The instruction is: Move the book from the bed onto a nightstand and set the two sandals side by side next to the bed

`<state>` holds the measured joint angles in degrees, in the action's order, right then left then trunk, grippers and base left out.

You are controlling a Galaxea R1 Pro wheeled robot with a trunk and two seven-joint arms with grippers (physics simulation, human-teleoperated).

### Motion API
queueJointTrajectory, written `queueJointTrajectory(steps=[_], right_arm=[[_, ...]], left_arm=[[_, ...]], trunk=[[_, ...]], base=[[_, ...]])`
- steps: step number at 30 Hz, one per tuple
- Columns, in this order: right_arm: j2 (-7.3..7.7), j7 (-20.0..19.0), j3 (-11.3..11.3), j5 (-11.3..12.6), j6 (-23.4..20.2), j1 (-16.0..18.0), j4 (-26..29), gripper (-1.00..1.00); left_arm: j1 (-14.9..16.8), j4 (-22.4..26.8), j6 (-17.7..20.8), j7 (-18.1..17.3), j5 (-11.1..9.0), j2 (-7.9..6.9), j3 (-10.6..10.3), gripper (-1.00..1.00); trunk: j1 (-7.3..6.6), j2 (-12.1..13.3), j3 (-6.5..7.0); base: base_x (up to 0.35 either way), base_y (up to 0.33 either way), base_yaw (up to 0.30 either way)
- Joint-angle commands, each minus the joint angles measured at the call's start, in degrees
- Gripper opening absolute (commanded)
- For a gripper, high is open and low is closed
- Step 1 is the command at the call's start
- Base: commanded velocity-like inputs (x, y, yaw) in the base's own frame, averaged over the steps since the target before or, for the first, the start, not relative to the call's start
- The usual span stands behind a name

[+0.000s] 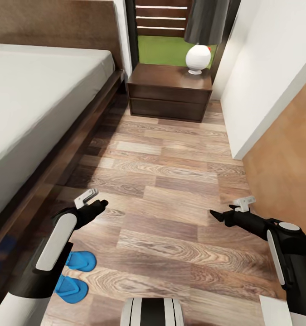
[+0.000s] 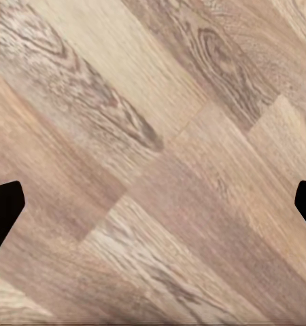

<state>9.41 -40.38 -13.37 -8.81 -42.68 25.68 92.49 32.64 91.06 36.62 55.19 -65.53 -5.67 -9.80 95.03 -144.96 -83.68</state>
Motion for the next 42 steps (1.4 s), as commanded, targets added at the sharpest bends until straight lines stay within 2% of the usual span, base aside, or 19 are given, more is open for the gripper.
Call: queueJointTrajectory(steps=[1,10,18,24,42], right_arm=[[-0.01,-0.57,-0.03,-0.6,-0.08,0.03,0.04,1.0],[-0.01,-0.57,0.44,-0.63,0.04,0.02,0.04,1.0],[-0.01,-0.57,0.56,-0.62,-0.04,0.02,0.03,1.0],[-0.01,-0.57,0.56,-0.65,-0.04,0.06,0.04,1.0],[-0.01,-0.57,0.58,-0.62,0.05,-0.07,0.04,1.0]], left_arm=[[0.03,0.08,0.11,0.53,-0.39,-0.05,-0.07,1.0],[-0.66,0.05,0.06,0.36,-0.31,-0.05,0.12,1.0],[-0.96,-0.04,-0.03,0.17,-0.37,-0.05,2.48,1.0],[-0.99,-0.17,0.02,0.1,-0.48,-0.05,2.87,1.0],[-1.02,-0.43,0.17,0.02,-0.39,-0.05,2.85,1.0]], trunk=[[-0.01,-0.02,-0.04],[-0.01,-0.02,-0.03],[-0.01,-0.02,0.05],[-0.01,-0.02,0.1],[-0.01,-0.02,0.12]], base=[[0.066,-0.322,-0.008],[0.12,-0.197,-0.003],[0.02,-0.025,-0.143],[0.06,-0.003,-0.101],[0.289,-0.003,-0.012]])
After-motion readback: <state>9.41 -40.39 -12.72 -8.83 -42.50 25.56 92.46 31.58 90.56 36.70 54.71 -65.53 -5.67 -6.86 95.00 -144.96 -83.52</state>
